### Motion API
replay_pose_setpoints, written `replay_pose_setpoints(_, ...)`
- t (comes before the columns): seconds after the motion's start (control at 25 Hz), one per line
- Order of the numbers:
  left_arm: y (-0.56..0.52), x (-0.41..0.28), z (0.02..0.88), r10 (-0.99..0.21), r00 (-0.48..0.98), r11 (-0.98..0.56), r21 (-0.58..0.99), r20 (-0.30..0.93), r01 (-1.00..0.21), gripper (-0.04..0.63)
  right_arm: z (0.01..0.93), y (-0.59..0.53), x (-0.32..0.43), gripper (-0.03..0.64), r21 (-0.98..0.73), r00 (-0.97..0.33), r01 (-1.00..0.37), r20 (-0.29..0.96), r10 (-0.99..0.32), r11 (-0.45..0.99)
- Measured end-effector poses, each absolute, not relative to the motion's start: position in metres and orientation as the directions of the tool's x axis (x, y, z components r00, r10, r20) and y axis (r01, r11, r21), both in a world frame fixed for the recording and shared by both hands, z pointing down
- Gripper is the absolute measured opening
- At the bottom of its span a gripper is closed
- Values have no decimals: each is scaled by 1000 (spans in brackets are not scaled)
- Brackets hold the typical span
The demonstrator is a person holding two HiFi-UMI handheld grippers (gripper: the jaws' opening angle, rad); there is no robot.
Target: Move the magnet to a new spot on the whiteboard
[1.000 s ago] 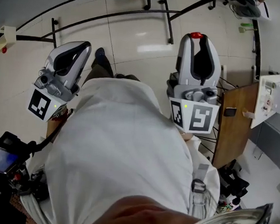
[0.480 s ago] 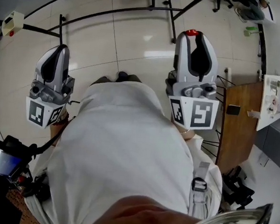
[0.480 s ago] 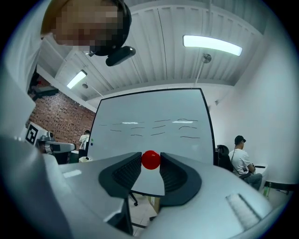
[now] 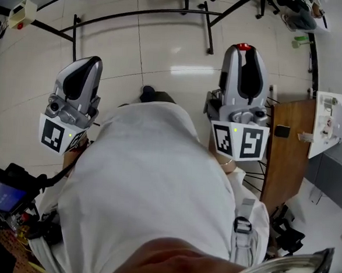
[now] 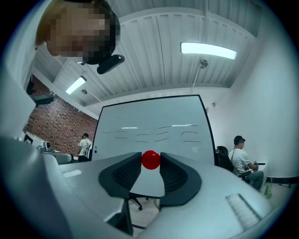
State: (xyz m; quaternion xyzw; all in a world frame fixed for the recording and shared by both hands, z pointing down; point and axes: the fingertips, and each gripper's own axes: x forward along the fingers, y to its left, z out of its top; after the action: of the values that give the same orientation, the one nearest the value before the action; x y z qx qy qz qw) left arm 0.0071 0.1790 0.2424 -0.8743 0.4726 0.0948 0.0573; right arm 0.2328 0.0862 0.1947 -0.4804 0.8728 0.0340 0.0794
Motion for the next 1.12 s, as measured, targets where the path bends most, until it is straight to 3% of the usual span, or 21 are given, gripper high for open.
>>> replay_pose_setpoints(0.76,232,-17,295,-849,519,-526,61,-94,-849,-6,217,115,186,122,10,-581,-813,-73,-810,582)
replay_pose_setpoints(1.12,191,-36,292,-890,453,-455,30,-44,-890,-6,200,63,165,123,3,-622,-778,-144,-770,628)
